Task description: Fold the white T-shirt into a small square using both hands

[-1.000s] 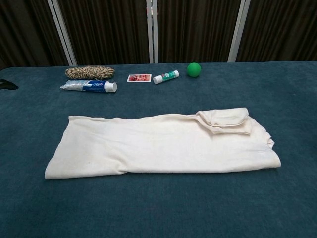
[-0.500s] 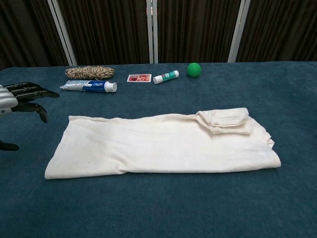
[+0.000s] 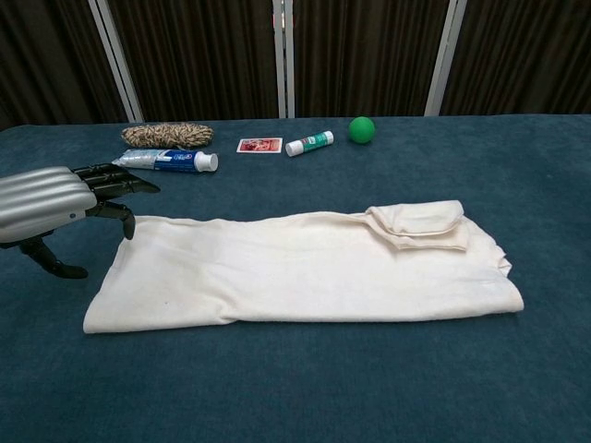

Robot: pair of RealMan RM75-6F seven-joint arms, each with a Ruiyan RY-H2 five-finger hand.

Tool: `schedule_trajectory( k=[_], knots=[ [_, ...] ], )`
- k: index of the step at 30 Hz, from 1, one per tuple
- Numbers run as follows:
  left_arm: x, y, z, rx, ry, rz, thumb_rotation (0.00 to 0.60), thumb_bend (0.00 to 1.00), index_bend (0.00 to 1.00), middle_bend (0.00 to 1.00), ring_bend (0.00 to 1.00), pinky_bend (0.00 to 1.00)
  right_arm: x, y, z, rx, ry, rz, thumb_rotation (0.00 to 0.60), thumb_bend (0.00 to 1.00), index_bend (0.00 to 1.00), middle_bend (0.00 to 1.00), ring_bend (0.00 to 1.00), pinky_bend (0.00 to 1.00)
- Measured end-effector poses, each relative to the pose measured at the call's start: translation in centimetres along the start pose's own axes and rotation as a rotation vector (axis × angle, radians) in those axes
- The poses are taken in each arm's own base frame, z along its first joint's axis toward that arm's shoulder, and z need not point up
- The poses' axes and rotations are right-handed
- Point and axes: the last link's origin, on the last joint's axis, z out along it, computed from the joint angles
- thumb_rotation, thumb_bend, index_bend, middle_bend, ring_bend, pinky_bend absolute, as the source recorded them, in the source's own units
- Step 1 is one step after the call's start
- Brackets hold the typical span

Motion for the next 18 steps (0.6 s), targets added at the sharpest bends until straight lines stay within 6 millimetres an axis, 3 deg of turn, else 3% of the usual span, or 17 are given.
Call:
schedule_trajectory(
  k=[18],
  knots=[
    [-0.9, 1.5, 2.2, -0.017, -0.029, 0.014, 0.6, 0.19, 0.38, 0.0, 0.0, 0.0, 0.2, 0.2, 0.1, -0.004, -0.002, 0.022, 0.6, 0.0, 0.03, 0.0, 0.0, 0.0]
  ],
)
